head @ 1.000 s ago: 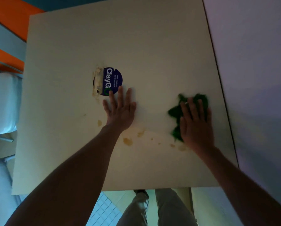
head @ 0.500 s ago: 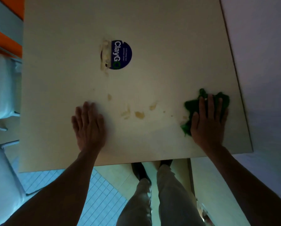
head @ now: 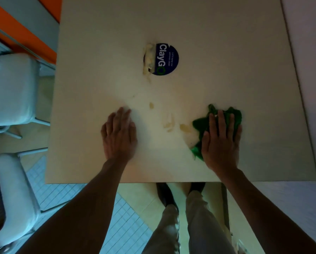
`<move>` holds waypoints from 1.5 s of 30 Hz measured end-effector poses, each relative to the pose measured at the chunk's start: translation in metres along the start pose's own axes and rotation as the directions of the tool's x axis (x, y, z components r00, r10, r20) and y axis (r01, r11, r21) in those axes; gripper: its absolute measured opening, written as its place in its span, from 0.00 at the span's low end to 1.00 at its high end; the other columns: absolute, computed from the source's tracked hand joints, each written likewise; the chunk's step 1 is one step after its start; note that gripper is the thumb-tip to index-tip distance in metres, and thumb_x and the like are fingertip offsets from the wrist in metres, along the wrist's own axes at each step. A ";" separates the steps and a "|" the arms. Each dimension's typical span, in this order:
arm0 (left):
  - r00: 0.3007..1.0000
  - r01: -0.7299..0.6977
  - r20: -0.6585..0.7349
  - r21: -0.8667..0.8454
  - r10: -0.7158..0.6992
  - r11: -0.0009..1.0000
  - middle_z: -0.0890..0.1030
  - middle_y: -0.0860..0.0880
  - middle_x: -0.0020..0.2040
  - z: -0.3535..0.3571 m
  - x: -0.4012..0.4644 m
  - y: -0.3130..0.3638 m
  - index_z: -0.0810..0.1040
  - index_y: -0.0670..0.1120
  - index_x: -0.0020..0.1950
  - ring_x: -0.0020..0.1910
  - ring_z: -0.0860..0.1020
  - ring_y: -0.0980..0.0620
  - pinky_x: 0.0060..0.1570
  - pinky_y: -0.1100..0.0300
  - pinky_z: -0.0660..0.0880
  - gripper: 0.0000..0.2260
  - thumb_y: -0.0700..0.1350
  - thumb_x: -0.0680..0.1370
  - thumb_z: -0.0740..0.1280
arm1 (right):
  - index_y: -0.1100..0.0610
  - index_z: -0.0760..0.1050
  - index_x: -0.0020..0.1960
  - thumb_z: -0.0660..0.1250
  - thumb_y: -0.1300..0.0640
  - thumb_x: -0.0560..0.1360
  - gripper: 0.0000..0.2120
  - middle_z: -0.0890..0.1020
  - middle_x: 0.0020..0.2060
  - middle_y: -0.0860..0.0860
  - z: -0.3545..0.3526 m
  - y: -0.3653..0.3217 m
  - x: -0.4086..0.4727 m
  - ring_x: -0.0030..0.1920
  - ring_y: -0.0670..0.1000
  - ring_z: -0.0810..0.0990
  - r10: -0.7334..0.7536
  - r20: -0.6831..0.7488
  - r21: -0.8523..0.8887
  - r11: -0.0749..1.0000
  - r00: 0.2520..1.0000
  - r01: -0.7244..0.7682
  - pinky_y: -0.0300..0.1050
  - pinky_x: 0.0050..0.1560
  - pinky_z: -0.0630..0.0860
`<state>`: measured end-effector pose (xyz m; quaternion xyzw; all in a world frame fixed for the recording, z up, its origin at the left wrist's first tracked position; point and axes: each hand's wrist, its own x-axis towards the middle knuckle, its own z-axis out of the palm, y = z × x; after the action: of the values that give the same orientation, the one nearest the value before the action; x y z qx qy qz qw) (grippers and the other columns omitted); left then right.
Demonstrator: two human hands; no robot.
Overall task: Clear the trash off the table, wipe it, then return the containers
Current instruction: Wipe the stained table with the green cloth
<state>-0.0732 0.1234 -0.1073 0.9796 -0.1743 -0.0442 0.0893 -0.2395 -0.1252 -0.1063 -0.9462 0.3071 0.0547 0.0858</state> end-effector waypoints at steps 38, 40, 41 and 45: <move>1.000 0.011 -0.012 -0.130 -0.013 0.992 0.55 0.49 0.83 0.003 0.009 -0.036 0.53 0.50 0.83 0.82 0.48 0.46 0.80 0.44 0.48 0.28 0.51 0.82 0.50 | 0.53 0.57 0.80 0.45 0.48 0.83 0.26 0.56 0.80 0.53 0.025 -0.199 0.060 0.80 0.60 0.50 -0.498 0.033 -0.059 0.865 0.867 0.499 0.64 0.77 0.50; 0.999 0.007 -0.033 -0.147 -0.012 0.989 0.58 0.49 0.82 0.003 0.008 -0.037 0.58 0.49 0.82 0.82 0.51 0.47 0.79 0.44 0.51 0.27 0.49 0.82 0.51 | 0.52 0.58 0.79 0.47 0.48 0.83 0.25 0.57 0.80 0.52 0.025 -0.166 0.014 0.80 0.60 0.50 -0.508 0.044 -0.057 0.858 0.860 0.510 0.64 0.77 0.51; 0.999 -0.001 -0.049 -0.161 -0.007 0.987 0.60 0.49 0.81 0.003 0.008 -0.039 0.61 0.49 0.81 0.82 0.54 0.47 0.79 0.44 0.53 0.26 0.48 0.82 0.51 | 0.51 0.58 0.79 0.48 0.48 0.83 0.25 0.58 0.79 0.52 0.024 -0.146 -0.006 0.80 0.59 0.50 -0.483 0.047 -0.058 0.872 0.874 0.486 0.64 0.77 0.51; 0.993 -0.083 -0.097 -0.187 0.066 0.979 0.65 0.48 0.79 0.001 -0.002 -0.051 0.67 0.48 0.78 0.80 0.59 0.46 0.77 0.46 0.58 0.22 0.47 0.84 0.54 | 0.53 0.60 0.79 0.45 0.47 0.82 0.26 0.59 0.79 0.54 0.011 -0.075 -0.029 0.79 0.60 0.53 -0.308 0.045 -0.078 0.947 0.950 0.311 0.66 0.76 0.53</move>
<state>-0.0580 0.1710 -0.1177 0.9603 -0.2017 -0.0129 0.1921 -0.2194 -0.0465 -0.1031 -0.9845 0.1508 0.0687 0.0584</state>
